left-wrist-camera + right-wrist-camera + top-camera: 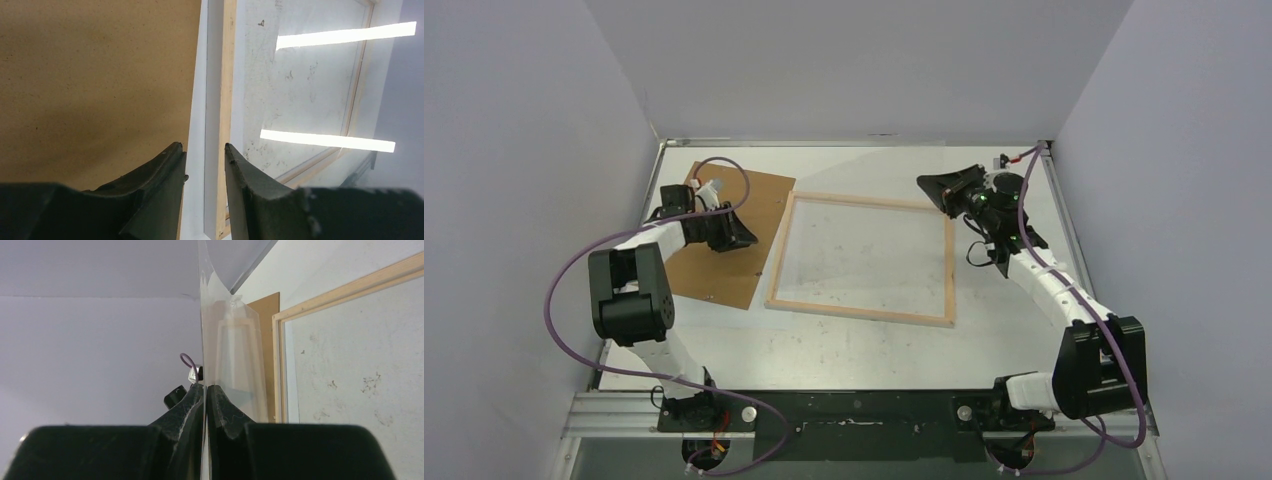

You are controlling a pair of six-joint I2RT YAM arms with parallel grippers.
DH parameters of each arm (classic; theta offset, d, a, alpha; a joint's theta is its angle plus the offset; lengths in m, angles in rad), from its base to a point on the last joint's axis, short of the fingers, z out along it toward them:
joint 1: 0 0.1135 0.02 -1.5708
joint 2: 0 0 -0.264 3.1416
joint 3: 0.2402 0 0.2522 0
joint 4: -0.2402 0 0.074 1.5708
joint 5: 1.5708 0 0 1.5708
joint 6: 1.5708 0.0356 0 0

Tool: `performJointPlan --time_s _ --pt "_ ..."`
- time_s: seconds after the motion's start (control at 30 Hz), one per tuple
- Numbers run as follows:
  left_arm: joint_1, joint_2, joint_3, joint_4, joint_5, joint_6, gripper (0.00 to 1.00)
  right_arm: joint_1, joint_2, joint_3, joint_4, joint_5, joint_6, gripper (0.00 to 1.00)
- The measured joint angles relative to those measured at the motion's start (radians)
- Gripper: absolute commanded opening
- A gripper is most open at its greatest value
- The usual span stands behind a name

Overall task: Put the photo into the frame
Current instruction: Place the photo frame item in the photo frame.

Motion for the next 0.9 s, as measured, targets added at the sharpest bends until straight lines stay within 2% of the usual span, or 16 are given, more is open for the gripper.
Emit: performJointPlan --time_s 0.43,0.67,0.9 --pt "0.018 0.0 -0.001 0.018 -0.033 -0.013 0.31 0.029 0.008 -0.001 0.049 0.003 -0.042 0.05" --pt "0.019 0.0 -0.004 0.031 -0.048 -0.014 0.32 0.03 0.18 -0.102 0.198 0.0 -0.061 0.05" --pt "-0.006 0.0 -0.029 0.032 -0.051 0.003 0.37 0.03 0.242 -0.178 0.214 -0.002 -0.082 0.05"
